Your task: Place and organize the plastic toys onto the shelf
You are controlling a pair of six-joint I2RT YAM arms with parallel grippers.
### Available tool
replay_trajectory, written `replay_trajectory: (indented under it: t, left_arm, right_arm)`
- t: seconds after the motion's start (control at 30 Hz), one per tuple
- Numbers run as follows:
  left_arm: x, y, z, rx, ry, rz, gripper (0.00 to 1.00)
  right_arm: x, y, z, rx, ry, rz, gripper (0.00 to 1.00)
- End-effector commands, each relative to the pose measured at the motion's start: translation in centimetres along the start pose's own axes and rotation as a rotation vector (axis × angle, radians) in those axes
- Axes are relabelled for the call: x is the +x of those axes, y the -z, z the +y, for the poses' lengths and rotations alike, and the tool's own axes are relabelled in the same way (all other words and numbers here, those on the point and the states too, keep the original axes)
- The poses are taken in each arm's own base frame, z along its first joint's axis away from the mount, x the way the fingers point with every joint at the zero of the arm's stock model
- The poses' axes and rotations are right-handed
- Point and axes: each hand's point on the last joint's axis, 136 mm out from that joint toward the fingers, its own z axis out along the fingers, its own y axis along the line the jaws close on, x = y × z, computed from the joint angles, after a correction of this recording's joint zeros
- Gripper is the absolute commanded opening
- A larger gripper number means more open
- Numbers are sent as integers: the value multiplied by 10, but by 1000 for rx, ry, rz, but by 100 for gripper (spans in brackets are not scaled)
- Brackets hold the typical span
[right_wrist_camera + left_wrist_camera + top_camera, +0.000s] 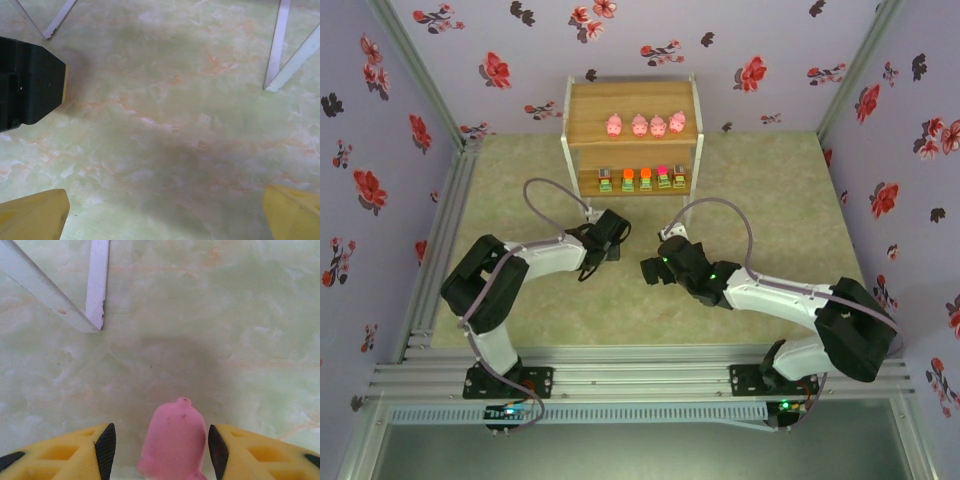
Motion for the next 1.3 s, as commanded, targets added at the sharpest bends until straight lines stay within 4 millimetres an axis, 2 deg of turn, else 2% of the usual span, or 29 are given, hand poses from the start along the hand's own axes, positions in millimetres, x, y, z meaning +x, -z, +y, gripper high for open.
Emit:
replay_trajectory:
  t: [0.0, 0.5, 0.7, 1.0, 1.27]
  left_arm:
    - [-7, -3, -6, 17, -21, -3, 55]
    - [2, -9, -6, 24, -68, 48, 54]
    - [3, -9, -5, 24, -71, 50, 47]
    - [3, -6, -4, 22, -72, 52, 46]
    - [2, -4, -4, 21, -75, 57, 39]
  right_arm:
    - [-7, 1, 0, 23, -1, -8, 99]
    - [-7, 0, 0, 24, 2, -6, 99]
    - [-6, 0, 0, 25, 2, -4, 99]
    - [-6, 0, 0, 24, 3, -4, 99]
    - [-6, -1, 0, 26, 4, -3, 99]
